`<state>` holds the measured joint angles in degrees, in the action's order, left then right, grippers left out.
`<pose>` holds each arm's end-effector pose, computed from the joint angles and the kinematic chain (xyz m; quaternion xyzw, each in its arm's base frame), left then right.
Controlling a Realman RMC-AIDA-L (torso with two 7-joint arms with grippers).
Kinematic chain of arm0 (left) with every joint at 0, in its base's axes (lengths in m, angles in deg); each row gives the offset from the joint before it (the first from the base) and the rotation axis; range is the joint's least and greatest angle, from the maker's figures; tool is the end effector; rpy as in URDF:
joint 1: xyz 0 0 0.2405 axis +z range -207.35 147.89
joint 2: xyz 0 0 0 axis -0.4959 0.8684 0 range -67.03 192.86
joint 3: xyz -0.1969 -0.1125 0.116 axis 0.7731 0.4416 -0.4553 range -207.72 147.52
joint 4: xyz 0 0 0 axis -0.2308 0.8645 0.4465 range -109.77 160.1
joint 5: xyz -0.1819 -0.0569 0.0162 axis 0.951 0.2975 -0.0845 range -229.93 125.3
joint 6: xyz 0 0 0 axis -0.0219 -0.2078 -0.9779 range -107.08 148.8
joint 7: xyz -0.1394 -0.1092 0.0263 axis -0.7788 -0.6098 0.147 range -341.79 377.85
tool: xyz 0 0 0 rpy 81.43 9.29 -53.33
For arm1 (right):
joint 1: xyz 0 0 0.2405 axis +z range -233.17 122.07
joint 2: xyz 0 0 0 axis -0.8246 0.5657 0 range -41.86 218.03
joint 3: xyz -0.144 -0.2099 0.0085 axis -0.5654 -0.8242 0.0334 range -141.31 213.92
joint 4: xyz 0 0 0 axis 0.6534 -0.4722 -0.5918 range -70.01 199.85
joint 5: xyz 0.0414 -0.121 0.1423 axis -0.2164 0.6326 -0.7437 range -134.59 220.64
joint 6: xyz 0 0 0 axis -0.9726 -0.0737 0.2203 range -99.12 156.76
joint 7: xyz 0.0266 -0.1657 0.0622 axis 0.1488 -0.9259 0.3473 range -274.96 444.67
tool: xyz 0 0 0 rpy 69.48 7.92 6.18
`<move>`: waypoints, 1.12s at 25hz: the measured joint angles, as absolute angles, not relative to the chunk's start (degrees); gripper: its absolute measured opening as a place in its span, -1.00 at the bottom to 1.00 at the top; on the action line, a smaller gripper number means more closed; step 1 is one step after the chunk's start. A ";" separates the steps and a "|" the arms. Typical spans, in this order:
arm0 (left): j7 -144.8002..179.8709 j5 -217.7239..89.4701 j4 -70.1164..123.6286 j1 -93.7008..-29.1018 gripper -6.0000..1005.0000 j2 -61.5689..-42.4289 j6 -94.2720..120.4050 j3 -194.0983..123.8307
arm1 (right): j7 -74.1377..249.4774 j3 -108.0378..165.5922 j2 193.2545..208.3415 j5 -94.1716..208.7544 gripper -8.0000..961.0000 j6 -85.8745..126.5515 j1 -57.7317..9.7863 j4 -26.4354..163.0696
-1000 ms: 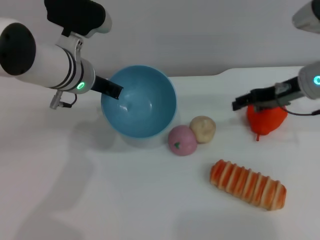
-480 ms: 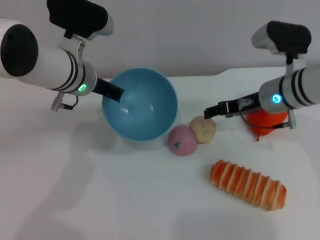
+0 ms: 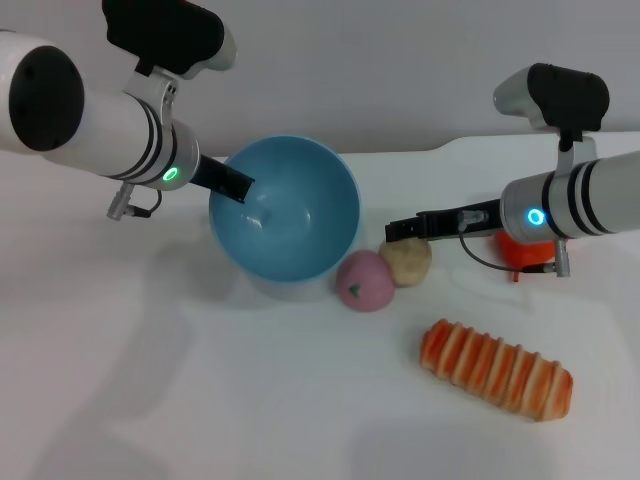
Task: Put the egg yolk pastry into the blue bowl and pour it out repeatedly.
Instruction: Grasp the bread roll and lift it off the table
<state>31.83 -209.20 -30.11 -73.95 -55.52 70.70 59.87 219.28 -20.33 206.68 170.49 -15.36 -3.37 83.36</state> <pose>-0.1917 0.4382 -0.0605 -0.8643 -0.3316 0.0923 0.3667 0.2316 0.4267 -0.0966 -0.8067 0.5379 0.0645 0.2362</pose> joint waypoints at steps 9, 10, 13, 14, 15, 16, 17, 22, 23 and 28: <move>31.77 -208.81 -30.01 -73.94 -0.99 -55.55 70.70 59.44 | 219.57 -20.38 206.65 170.61 0.22 -15.47 -3.86 82.71; 31.77 -208.71 -30.01 -73.94 -0.99 -55.53 70.69 59.44 | 219.58 -20.37 206.65 170.60 0.22 -15.32 -3.99 82.70; 31.75 -208.60 -30.01 -73.94 -0.99 -55.50 70.69 59.45 | 219.59 -20.34 206.65 170.55 0.21 -14.74 -4.28 82.68; 31.75 -208.59 -30.01 -73.93 -0.99 -55.49 70.69 59.45 | 219.59 -20.35 206.65 170.57 0.21 -14.56 -4.29 82.68; 31.74 -208.59 -30.01 -73.93 -0.99 -55.48 70.69 59.45 | 219.55 -20.38 206.65 170.65 0.21 -14.47 -4.30 82.67; 31.74 -208.58 -30.01 -73.93 -0.99 -55.48 70.69 59.45 | 219.44 -20.42 206.65 170.73 0.21 -14.28 -4.32 82.67; 31.74 -208.58 -30.01 -73.94 -0.99 -55.47 70.69 59.45 | 219.29 -20.46 206.65 170.78 0.21 -13.92 -4.36 82.67; 31.74 -208.58 -30.01 -73.99 -0.99 -55.42 70.68 59.46 | 219.23 -22.91 206.71 170.82 -0.06 -11.67 -4.76 82.76; 31.74 -208.58 -30.01 -73.99 -0.99 -55.42 70.68 59.46 | 219.23 -22.91 206.71 170.82 -0.14 -11.67 -4.76 82.76; 31.74 -208.59 -30.02 -74.02 -0.99 -55.38 70.49 59.46 | 217.60 -23.90 206.79 170.41 -0.40 -11.51 -4.96 83.15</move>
<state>31.74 -208.59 -30.02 -74.02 -55.38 70.49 59.46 217.60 -23.90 206.79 170.41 -11.51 -4.96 83.15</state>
